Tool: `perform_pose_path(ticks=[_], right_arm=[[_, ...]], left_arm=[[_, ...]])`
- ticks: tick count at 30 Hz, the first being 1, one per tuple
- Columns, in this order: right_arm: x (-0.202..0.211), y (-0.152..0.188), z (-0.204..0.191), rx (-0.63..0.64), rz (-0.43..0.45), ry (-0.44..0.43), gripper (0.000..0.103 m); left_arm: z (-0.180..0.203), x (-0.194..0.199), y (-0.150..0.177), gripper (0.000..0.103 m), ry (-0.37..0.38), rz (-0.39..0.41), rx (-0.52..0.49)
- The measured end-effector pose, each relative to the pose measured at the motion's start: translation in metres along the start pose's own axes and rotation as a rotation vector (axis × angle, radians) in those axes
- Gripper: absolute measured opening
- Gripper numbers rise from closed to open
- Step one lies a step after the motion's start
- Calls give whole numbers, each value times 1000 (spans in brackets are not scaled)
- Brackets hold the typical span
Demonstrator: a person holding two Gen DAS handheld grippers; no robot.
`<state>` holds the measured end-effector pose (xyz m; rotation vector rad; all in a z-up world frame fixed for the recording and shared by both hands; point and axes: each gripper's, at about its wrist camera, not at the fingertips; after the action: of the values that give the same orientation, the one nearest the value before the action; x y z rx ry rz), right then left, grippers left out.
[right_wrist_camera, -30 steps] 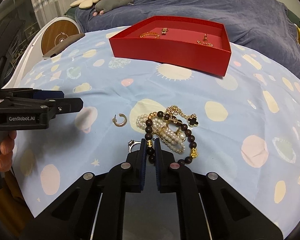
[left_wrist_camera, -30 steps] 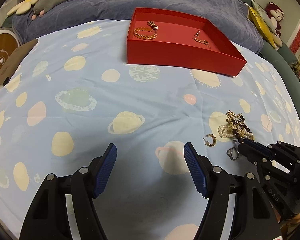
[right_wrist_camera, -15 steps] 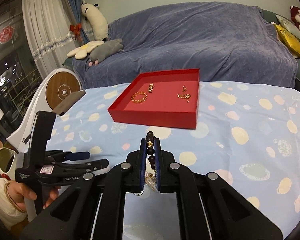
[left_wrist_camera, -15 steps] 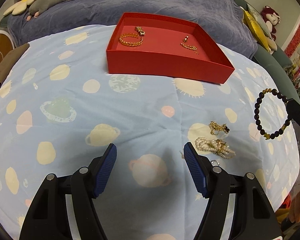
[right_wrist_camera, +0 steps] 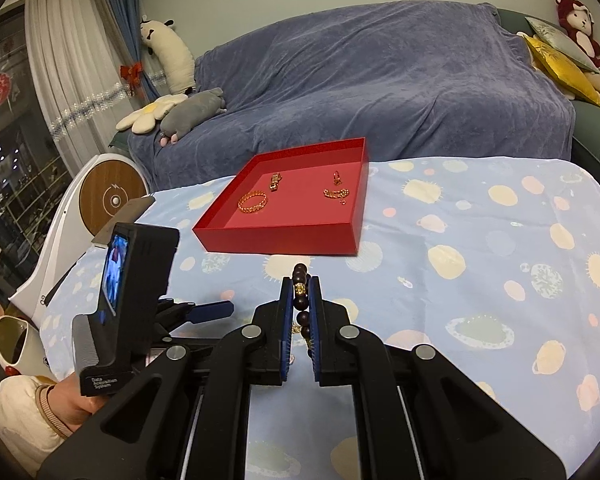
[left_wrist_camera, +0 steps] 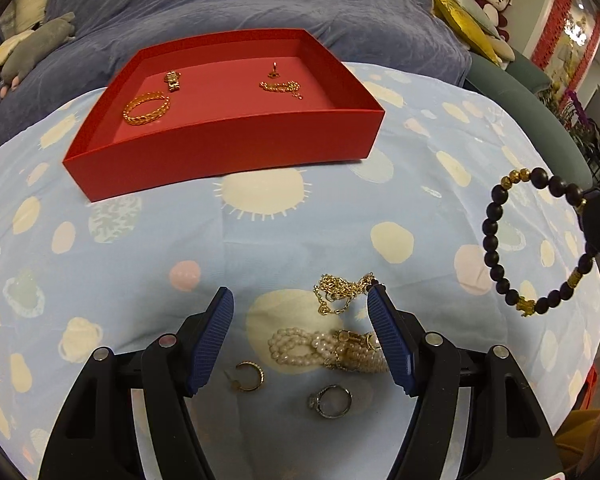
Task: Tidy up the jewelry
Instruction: 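Hold the bead bracelet in the right tool while the left tool grasps a small gold chain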
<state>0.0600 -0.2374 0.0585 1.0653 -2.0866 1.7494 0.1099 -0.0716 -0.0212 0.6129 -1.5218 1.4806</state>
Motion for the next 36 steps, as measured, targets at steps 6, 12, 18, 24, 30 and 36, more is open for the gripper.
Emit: perform_pose_path(ticks=[6, 12, 18, 24, 30, 36], right_arm=[[1, 5, 10, -9, -12, 13, 7], [1, 6, 17, -30, -17, 27, 7], [3, 5, 16, -35, -10, 28, 7], [2, -2, 10, -37, 5, 19, 7], [0, -13, -2, -35, 29, 5, 7], [-4, -26, -8, -48, 55, -5, 7]], left_arm=[[12, -13, 3, 55, -70, 13, -75], [17, -13, 4, 11, -103, 45, -129], [16, -11, 3, 3, -99, 37, -122], [9, 4, 0, 3, -75, 55, -86], [-2, 28, -5, 3, -39, 88, -43], [-23, 57, -12, 3, -22, 135, 6]])
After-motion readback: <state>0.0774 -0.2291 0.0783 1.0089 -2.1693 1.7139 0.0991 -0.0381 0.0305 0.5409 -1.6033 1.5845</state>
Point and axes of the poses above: each gripper's, at about its wrist camera, not at the fingertips, and x roughly against the way its jaws point, z to its right, y to its underside
